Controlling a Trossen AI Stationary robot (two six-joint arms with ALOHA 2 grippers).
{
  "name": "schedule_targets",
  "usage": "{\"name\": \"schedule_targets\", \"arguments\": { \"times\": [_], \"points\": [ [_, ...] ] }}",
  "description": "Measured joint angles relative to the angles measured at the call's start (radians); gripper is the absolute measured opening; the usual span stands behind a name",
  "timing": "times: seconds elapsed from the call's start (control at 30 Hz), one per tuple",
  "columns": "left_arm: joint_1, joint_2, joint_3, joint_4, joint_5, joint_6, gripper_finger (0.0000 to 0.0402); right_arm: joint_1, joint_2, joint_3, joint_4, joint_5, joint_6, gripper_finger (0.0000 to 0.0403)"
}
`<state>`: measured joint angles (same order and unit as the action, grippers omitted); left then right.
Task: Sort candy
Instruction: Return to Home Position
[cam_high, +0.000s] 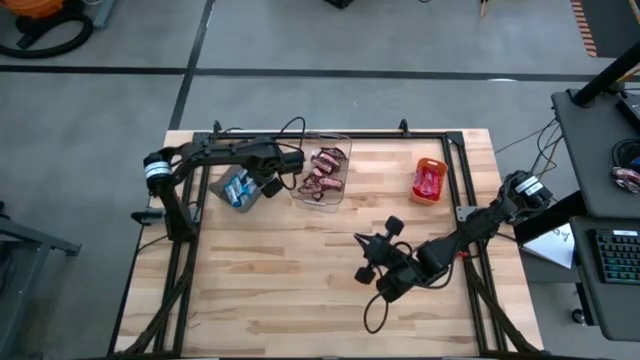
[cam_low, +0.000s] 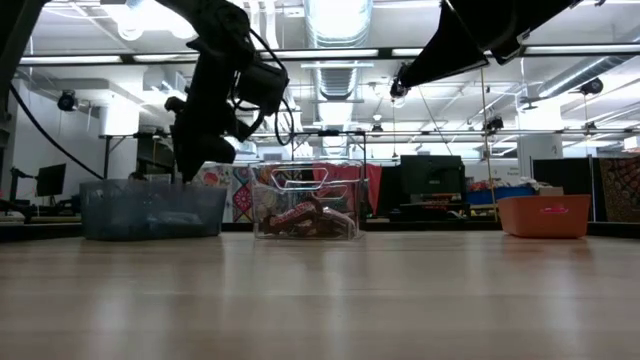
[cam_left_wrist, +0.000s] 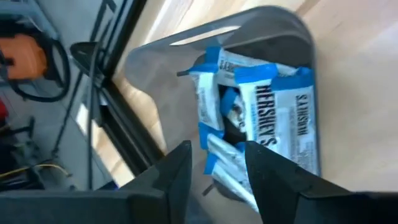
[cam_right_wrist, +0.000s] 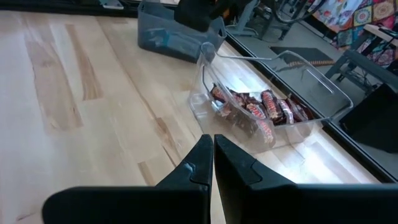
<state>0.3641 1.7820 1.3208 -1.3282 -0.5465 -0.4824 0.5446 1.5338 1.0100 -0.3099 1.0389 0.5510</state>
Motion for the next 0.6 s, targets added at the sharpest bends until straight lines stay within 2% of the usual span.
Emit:
{"name": "schedule_targets", "arguments": {
  "times": [0.2, 0.37, 0.47, 0.53, 0.6],
  "points": [
    [-0.077, -0.090, -0.031, -0.021, -0.018, 0.008, 0.0152, 0.000, 0.020, 0.000, -0.003, -0.001, 0.000, 0.0009],
    [-0.238, -0.273, -0.106, 0.035, -0.022, 0.019, 0.0145, 0.000, 0.021, -0.003, -0.006, -0.052, -0.023, 0.0009],
    [-0.371, -0.423, -0.195, 0.184, -0.021, 0.076, 0.0132, 0.010, 0.021, -0.006, -0.008, -0.052, -0.108, 0.0009],
    [-0.474, -0.534, -0.276, 0.343, -0.023, 0.156, 0.0120, 0.015, 0.020, -0.007, -0.005, -0.052, -0.177, 0.0009],
    [-0.574, -0.635, -0.354, 0.516, -0.038, 0.172, 0.0110, 0.015, 0.017, -0.008, -0.003, -0.047, -0.228, 0.0009]
  ]
}}
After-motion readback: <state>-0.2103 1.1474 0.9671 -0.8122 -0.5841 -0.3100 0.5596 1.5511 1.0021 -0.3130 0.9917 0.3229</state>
